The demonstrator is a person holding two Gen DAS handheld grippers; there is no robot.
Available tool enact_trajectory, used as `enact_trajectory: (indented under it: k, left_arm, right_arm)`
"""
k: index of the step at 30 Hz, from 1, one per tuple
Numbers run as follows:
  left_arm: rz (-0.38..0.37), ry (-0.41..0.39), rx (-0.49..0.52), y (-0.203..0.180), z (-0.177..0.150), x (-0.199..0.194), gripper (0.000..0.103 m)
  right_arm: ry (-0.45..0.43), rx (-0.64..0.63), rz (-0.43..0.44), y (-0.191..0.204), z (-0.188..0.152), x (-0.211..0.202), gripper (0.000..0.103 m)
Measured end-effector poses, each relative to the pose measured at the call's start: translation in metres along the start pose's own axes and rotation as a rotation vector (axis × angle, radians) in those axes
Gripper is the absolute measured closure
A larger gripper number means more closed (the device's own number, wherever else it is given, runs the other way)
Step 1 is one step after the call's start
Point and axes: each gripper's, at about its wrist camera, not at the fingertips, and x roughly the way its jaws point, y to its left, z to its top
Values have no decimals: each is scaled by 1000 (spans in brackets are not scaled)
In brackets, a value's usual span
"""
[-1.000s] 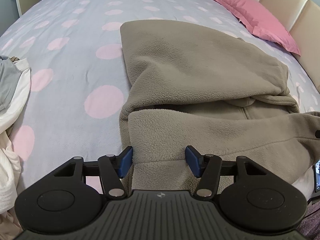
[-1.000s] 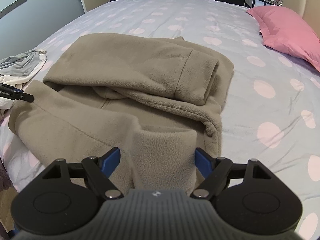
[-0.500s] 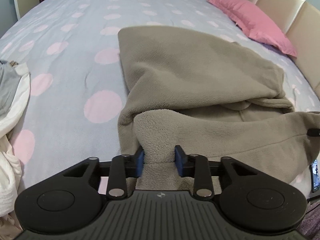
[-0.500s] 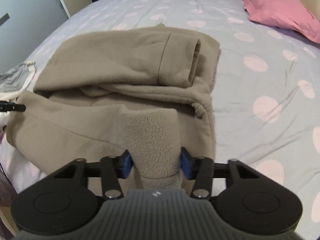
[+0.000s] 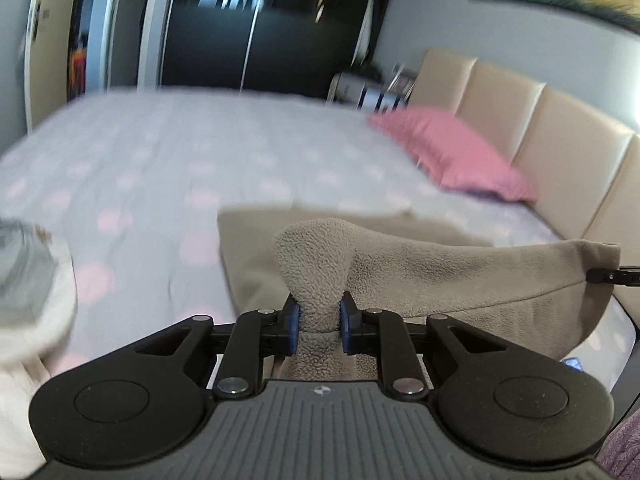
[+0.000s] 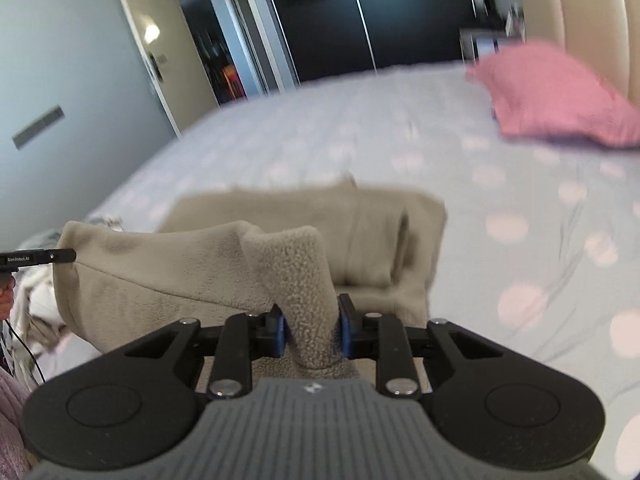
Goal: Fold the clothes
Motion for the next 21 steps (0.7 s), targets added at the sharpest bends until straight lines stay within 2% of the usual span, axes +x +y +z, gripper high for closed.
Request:
enact_trajectory:
  k: [6,14,21]
  left_arm:
    - [16,-117,123,-25,29,-28,87]
    - [70,-132,222,-42,71,-12,87]
    - [136,-128,306,-43,110,27,87]
  right_arm:
    - [-124,-66,-47,17,19,-26,76]
    - [-192,-102,-112,26,53,-25,76]
    - [-187,-167,-169,20,105,10,76]
